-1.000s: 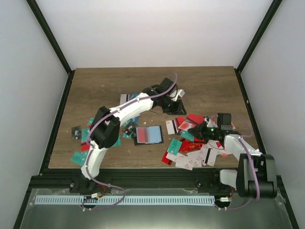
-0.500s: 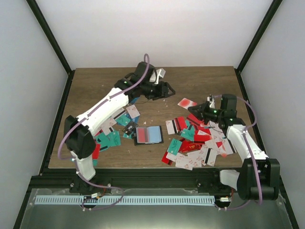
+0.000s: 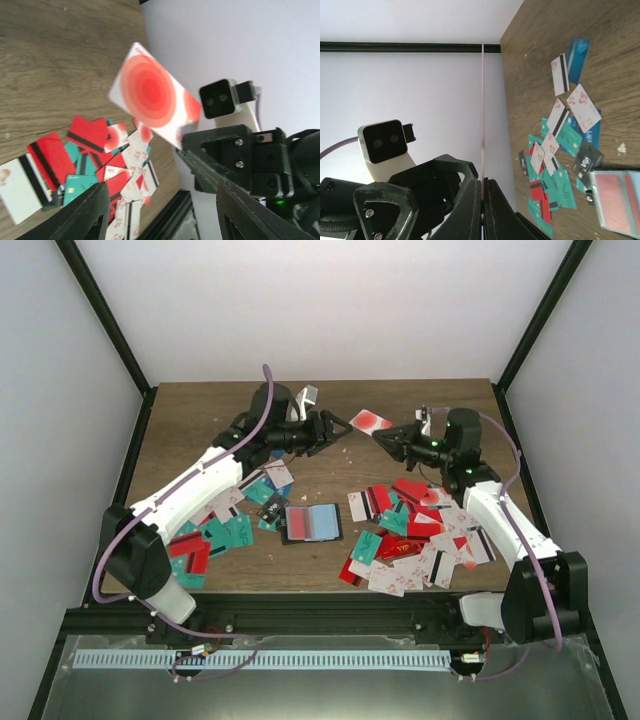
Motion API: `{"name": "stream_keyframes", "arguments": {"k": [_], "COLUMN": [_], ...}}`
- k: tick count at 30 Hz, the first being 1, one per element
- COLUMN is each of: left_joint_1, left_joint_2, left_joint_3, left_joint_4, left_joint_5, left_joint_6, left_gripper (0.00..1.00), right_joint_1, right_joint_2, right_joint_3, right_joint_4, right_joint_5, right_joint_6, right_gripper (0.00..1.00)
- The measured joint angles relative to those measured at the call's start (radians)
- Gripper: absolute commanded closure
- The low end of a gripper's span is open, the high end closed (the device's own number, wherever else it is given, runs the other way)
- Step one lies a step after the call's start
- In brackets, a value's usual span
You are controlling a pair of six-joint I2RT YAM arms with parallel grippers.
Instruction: Put the credit cards into the card holder
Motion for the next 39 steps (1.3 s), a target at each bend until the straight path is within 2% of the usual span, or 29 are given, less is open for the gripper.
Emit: {"name": "stream_keyframes", "arguments": {"k": [10, 14, 18, 24, 26, 32, 39], "left_joint_1": [0.0, -0.001, -0.004, -0.01, -0.01, -0.01, -0.014], "left_joint_2": [-0.003, -0.003, 0.011, 0.029, 0.029, 0.029, 0.029], "left_joint_3": [-0.041, -0.053, -0.058, -0.059, -0.059, -0.059, -0.06], "left_joint_4": [0.224, 0.286, 0.327, 0.384, 0.405, 0.424, 0.427], "left_joint_5": [0.044, 0.047, 0.051, 0.052, 0.053, 0.038, 0.031], "left_joint_6": [-0.132, -0.164, -0.193, -0.222, -0.227, -0.232, -0.231], "left_gripper": [0.41, 0.45, 0.53, 0.81, 0.87, 0.96, 0.96], "right_joint_1": [0.08, 0.09, 0.098, 0.113, 0.118, 0.121, 0.121], "right_joint_2": [0.029, 0.029, 0.029, 0.029, 0.029, 0.029, 0.028], "right_joint_3": [0.0, 0.0, 0.0, -0.003, -0.003, -0.014, -0.039], "right_joint_4": [0.202, 0.268, 0.324, 0.373, 0.38, 0.418, 0.463], "right_joint_5": [0.01, 0.007, 0.004, -0.001, -0.001, 0.001, 0.008], "right_joint_6": [0.148, 0.184, 0.213, 0.238, 0.243, 0.257, 0.273], "right_gripper": [0.99, 0.99, 0.99, 0.99, 0.99, 0.99, 0.99]}}
